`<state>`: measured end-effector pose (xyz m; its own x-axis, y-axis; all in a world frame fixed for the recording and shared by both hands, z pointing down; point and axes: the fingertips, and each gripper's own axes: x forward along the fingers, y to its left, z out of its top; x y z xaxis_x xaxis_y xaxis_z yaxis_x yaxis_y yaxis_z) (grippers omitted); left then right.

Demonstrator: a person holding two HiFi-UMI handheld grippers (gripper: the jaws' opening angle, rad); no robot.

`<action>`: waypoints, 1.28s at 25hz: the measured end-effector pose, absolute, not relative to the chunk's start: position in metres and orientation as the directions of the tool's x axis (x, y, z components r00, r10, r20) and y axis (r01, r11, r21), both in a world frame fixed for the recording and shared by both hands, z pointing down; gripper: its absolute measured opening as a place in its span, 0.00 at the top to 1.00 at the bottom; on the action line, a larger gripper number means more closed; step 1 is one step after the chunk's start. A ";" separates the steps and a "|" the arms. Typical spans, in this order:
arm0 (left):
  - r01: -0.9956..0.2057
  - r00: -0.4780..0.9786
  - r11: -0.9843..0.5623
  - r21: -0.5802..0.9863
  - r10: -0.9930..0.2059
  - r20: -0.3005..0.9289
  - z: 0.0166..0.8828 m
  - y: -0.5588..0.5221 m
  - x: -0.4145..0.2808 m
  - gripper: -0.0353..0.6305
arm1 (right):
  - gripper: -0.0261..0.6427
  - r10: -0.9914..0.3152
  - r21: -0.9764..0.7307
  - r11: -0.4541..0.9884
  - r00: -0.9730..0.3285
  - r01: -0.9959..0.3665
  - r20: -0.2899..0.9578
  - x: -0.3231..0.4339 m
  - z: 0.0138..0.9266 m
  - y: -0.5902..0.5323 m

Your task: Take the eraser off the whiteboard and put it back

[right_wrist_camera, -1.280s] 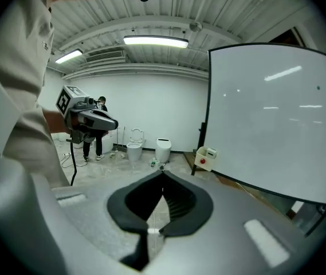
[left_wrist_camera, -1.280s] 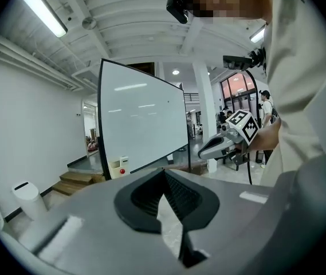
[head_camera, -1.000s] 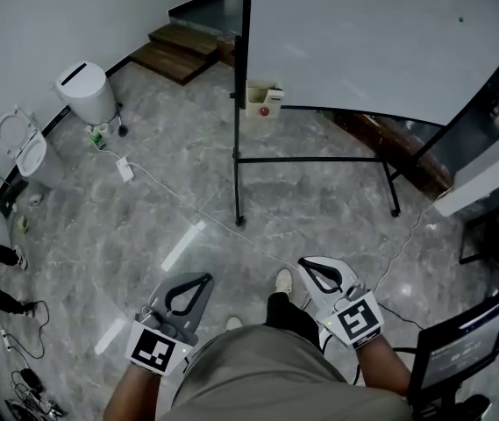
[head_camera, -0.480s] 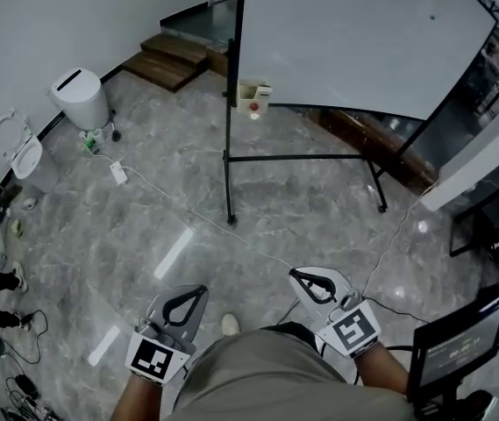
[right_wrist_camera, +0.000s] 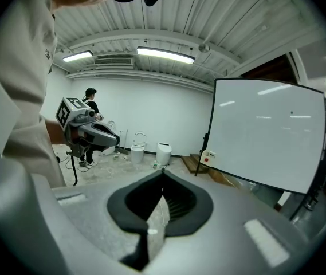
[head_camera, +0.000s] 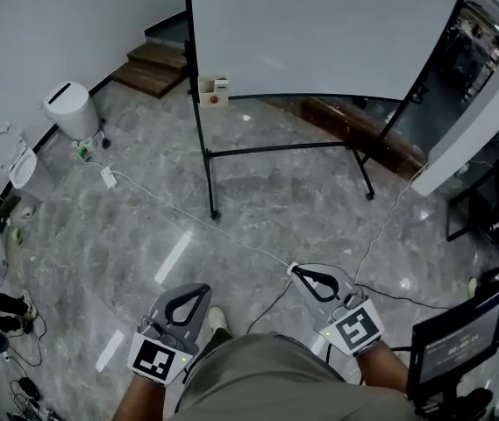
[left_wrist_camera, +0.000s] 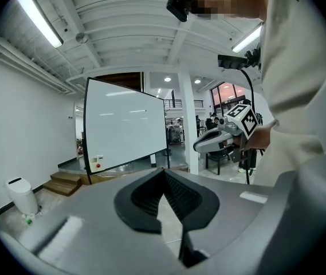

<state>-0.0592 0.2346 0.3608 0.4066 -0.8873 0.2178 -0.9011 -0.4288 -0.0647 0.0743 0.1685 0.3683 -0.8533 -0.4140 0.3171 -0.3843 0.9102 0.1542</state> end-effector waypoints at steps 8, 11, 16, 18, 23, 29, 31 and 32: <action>-0.910 0.392 -0.412 -0.054 -0.894 0.215 0.356 0.269 0.043 0.94 | 0.96 -0.383 0.152 0.923 -0.872 -0.352 0.304 0.164 0.373 0.200; -0.919 0.374 -0.391 -0.042 -0.901 0.219 0.361 0.283 0.068 0.94 | 0.96 -0.354 0.161 0.934 -0.888 -0.319 0.295 0.183 0.376 0.213; -0.918 0.371 -0.394 -0.042 -0.894 0.251 0.369 0.295 0.105 0.94 | 0.96 -0.325 0.169 0.943 -0.904 -0.287 0.277 0.212 0.377 0.224; -0.915 0.377 -0.400 -0.042 -0.889 0.260 0.368 0.294 0.119 0.94 | 0.96 -0.327 0.150 0.944 -0.904 -0.295 0.277 0.222 0.373 0.225; -0.897 0.409 -0.438 -0.052 -0.871 0.273 0.361 0.285 0.153 0.94 | 0.96 -0.357 0.164 0.932 -0.895 -0.323 0.268 0.255 0.366 0.224; -0.877 0.443 -0.476 -0.067 -0.855 0.271 0.363 0.271 0.164 0.94 | 0.96 -0.392 0.163 0.919 -0.885 -0.360 0.253 0.266 0.369 0.217; -0.872 0.451 -0.484 -0.068 -0.850 0.272 0.364 0.269 0.167 0.94 | 0.96 -0.393 0.166 0.918 -0.884 -0.360 0.252 0.268 0.370 0.218; -0.870 0.455 -0.488 -0.067 -0.848 0.272 0.366 0.268 0.168 0.94 | 0.96 -0.394 0.165 0.917 -0.884 -0.362 0.252 0.268 0.371 0.218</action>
<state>0.1683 0.2677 0.3656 0.4549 -0.8479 0.2722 -0.8701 -0.4883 -0.0669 0.2682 0.2184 0.3705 -0.8839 -0.3941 0.2517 -0.3621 0.9175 0.1649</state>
